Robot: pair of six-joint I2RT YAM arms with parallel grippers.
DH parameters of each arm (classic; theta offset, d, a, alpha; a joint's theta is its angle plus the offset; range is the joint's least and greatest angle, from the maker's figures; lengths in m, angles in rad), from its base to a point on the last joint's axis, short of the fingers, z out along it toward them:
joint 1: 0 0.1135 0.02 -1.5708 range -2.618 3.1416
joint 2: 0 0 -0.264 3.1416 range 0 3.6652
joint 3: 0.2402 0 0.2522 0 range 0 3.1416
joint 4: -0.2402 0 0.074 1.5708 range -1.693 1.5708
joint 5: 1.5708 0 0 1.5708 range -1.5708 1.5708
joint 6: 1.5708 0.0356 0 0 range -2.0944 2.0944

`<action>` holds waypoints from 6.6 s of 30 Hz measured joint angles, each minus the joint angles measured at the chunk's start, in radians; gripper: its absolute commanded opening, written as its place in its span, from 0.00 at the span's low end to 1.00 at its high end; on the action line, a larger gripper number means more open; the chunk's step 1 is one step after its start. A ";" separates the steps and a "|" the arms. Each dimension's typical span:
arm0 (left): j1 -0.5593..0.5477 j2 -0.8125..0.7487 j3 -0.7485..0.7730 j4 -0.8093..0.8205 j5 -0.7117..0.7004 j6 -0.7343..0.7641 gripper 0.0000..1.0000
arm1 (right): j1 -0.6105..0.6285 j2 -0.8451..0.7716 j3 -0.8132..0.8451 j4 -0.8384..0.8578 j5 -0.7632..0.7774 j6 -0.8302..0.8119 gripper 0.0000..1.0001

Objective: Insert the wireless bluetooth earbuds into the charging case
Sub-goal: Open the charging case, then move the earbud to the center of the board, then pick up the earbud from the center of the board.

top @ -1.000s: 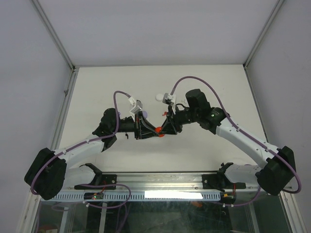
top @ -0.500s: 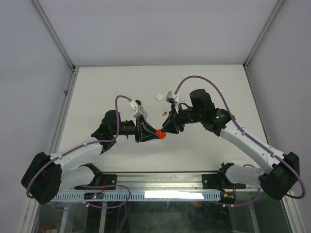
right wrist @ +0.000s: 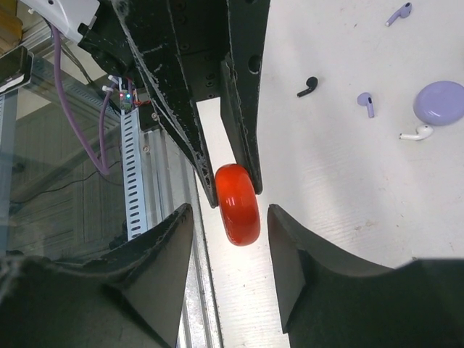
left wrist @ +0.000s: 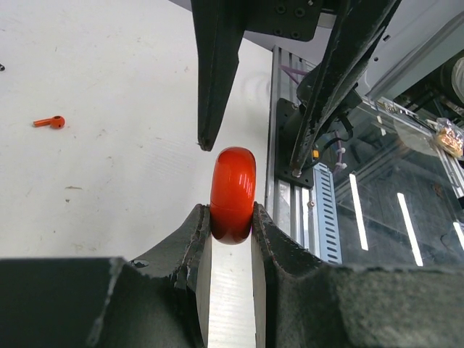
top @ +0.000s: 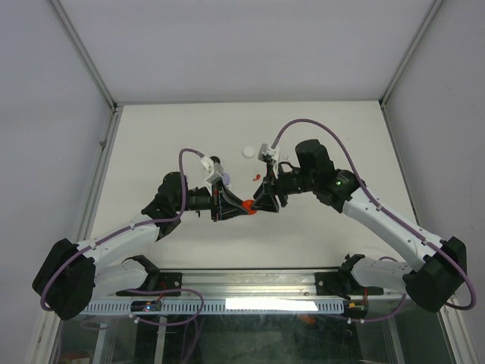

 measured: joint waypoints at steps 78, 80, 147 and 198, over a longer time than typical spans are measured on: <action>0.023 0.145 -0.356 0.536 -0.473 0.095 0.00 | -0.071 0.685 0.218 0.151 0.795 0.277 0.41; 0.023 0.154 -0.356 0.543 -0.470 0.100 0.00 | -0.071 0.709 0.234 0.153 0.797 0.282 0.40; 0.023 0.088 -0.355 0.496 -0.366 0.130 0.00 | -0.015 0.706 0.249 -0.192 0.750 -0.002 0.35; 0.023 0.107 -0.355 0.495 -0.374 0.116 0.00 | -0.011 0.683 0.192 -0.037 0.865 0.311 0.31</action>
